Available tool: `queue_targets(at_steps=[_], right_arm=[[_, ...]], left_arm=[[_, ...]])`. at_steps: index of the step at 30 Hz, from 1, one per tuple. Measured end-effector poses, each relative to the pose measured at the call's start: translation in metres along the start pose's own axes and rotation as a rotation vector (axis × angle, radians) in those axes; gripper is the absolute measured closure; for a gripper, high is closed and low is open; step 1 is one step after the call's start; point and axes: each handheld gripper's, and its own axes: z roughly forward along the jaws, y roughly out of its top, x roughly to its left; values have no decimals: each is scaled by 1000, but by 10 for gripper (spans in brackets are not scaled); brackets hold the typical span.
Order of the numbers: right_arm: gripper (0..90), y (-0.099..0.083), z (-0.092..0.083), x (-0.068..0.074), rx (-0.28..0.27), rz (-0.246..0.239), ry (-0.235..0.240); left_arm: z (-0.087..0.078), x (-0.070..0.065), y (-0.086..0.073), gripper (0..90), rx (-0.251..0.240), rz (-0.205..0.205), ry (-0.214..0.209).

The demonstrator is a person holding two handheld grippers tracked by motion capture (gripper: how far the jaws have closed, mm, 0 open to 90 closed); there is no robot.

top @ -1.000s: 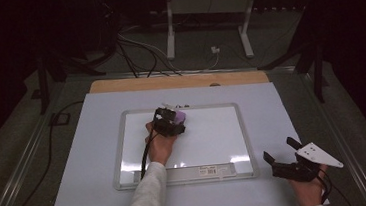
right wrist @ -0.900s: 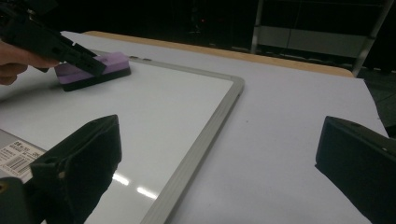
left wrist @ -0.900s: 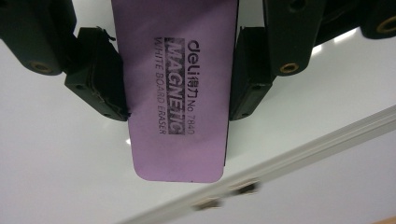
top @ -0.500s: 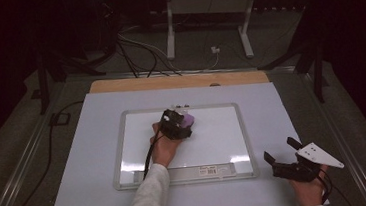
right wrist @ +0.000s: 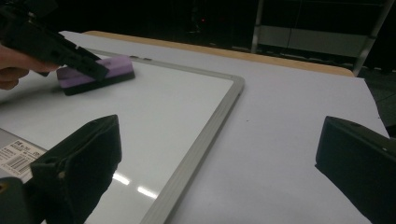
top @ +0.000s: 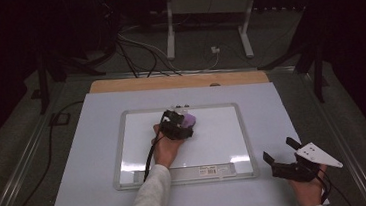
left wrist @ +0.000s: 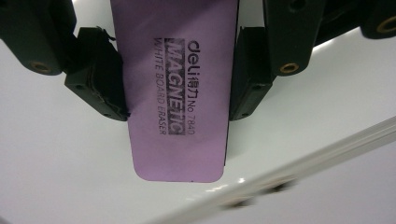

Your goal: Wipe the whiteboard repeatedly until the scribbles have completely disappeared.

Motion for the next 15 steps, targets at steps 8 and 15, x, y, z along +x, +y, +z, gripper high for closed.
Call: queue_targets(at_steps=[8, 15], right_arm=[[7, 0, 0, 0, 0, 4, -1], [7, 0, -1, -1, -2, 8, -1]], left_arm=[[-2, 7, 0, 419, 12, -24, 40], [-8, 33, -5, 419, 19, -231, 234]])
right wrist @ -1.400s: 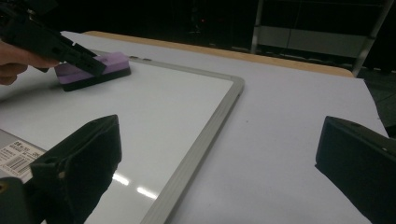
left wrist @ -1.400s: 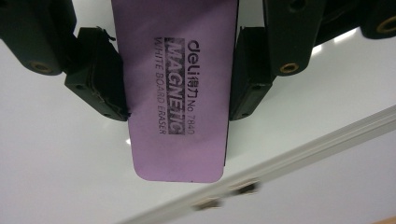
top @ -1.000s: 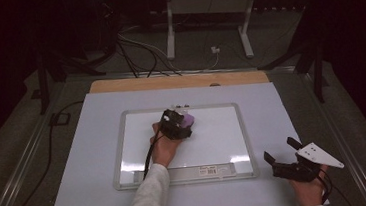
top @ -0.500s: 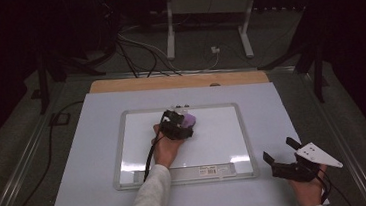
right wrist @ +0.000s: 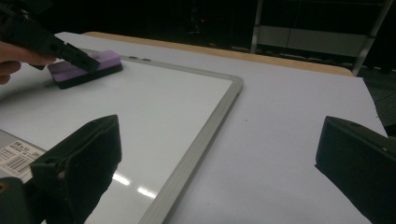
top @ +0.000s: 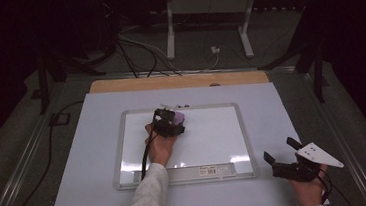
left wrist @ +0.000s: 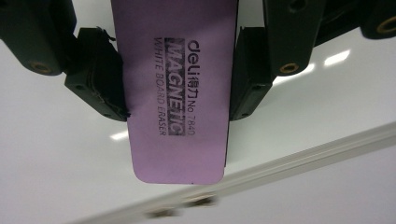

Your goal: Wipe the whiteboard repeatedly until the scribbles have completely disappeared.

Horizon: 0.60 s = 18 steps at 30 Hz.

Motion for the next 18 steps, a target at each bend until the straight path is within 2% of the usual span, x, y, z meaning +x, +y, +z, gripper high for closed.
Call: queue_targets(at_steps=[2, 4, 7, 10, 15, 18], right_arm=[[7, 0, 0, 0, -1, -1, 1], [7, 0, 0, 1, 0, -3, 2], [7, 0, 0, 0, -1, 1, 0], [7, 0, 1, 0, 1, 1, 1], [7, 0, 0, 0, 0, 2, 1], [7, 0, 0, 0, 0, 2, 0]], left_arm=[[-1, 2, -1, 419, -3, -21, 29], [-2, 3, -2, 419, -9, -20, 37], [-9, 7, -3, 419, -50, -34, -11], [-20, 10, -2, 419, -85, -21, -38], [-40, 19, -4, 419, -136, -33, -49], [-50, 25, -8, 419, -148, -47, -43]])
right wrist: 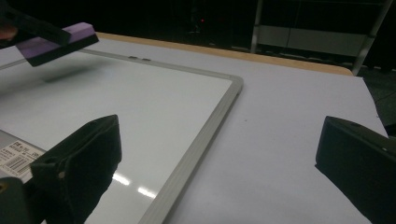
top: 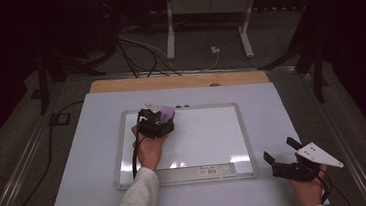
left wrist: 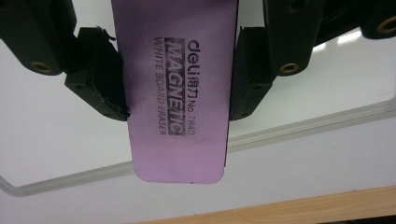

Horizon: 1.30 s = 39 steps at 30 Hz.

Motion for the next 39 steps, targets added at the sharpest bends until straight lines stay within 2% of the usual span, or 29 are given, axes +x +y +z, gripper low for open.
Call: queue_targets(at_steps=[4, 13, 19, 28, 36, 39], right_arm=[[7, 0, 0, 1, 0, -5, 0], [7, 0, 1, 2, 1, -4, 2], [7, 0, 0, 1, 0, -3, 1], [7, 1, 1, 3, 2, -4, 4], [7, 0, 1, 3, 1, -5, 5], [7, 1, 1, 3, 0, -6, 5]], left_arm=[[-11, 5, -3, 419, -13, -10, 8], [-29, 6, -15, 419, -29, 11, 15], [-38, 11, -25, 419, -31, 6, 17], [-54, 18, -39, 419, -18, 6, 18], [-66, 25, -58, 419, -3, -5, 30], [-70, 26, -66, 419, 9, 2, 40]])
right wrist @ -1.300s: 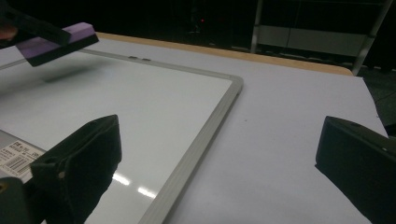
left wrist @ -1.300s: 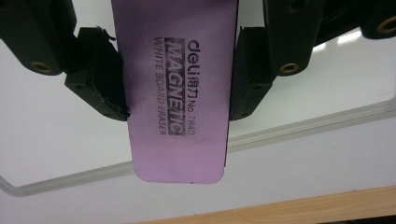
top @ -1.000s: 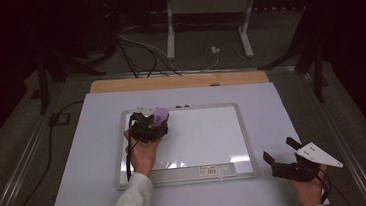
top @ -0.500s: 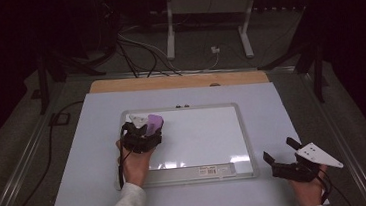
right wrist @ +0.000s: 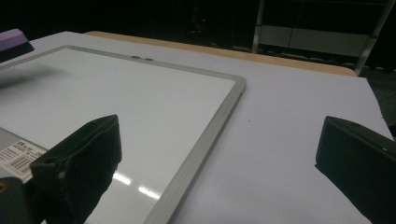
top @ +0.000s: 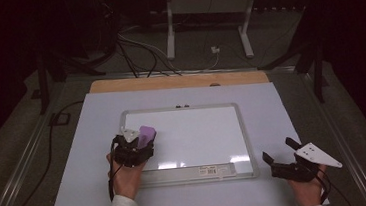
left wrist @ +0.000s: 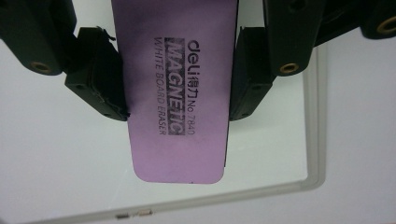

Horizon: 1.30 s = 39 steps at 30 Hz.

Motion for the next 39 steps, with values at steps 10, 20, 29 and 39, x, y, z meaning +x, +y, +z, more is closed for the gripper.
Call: queue_targets(at_steps=[10, 20, 29, 39], right_arm=[[7, 0, 1, 1, 2, -1, 3], [7, 0, 1, 2, 2, 0, 6], [7, 0, 0, 1, -1, 2, 2], [7, 1, -1, 1, -5, 3, 1]], left_arm=[[-16, 11, -28, 418, 38, -24, 7], [-16, 17, -47, 415, 53, -26, 10], [-34, 10, -49, 301, -42, 111, -34], [-28, 20, -50, 300, 32, 64, -62]])
